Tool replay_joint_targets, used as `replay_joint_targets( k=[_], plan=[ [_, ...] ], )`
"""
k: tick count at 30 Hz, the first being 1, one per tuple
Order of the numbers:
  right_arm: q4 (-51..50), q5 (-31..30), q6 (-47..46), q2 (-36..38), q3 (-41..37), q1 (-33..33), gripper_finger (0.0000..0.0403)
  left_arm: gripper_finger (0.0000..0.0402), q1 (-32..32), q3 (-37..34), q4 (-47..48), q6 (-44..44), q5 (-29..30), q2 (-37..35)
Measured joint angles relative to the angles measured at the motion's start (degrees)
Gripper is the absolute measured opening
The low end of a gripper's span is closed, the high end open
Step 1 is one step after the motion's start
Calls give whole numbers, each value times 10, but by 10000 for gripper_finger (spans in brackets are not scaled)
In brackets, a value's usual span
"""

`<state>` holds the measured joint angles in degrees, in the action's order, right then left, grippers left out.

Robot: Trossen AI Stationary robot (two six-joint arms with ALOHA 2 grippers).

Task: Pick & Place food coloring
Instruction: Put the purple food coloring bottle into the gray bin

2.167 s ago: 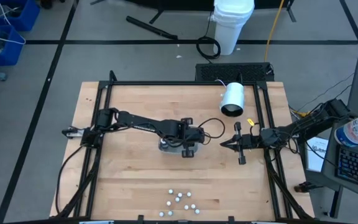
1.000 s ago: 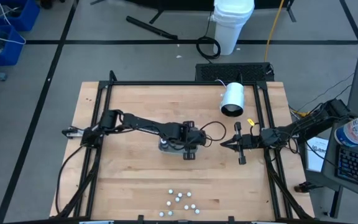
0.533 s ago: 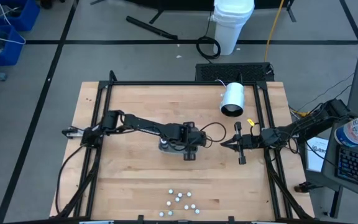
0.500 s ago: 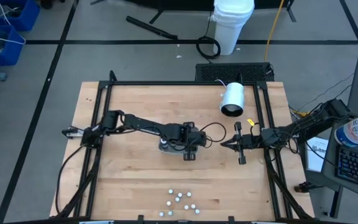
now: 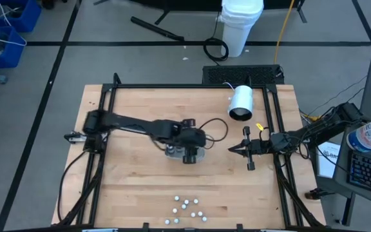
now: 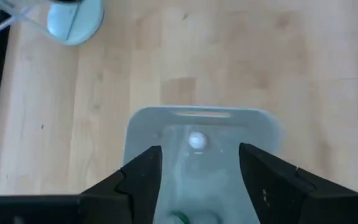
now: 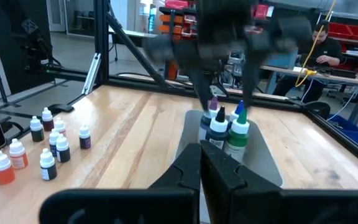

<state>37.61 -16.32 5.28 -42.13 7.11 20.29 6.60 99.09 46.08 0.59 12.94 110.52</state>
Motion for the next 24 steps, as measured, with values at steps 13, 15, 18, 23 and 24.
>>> replay_joint_targets(
  k=[13,15,18,23,24],
  plan=[
    [-11,0,-1,1,0,0,0,223,193,-105,60,-158,-45,-148],
    [-13,-1,-1,1,0,0,0,223,230,-139,16,-180,-41,-144],
    [-15,-1,-3,1,0,0,0,223,274,-189,-93,-190,-41,-134],
    [-15,-1,-25,1,0,0,0,223,313,-256,-242,-210,-29,-122],
    [-16,-1,-29,1,0,0,0,223,319,-266,-253,-213,-29,-121]
  ],
)
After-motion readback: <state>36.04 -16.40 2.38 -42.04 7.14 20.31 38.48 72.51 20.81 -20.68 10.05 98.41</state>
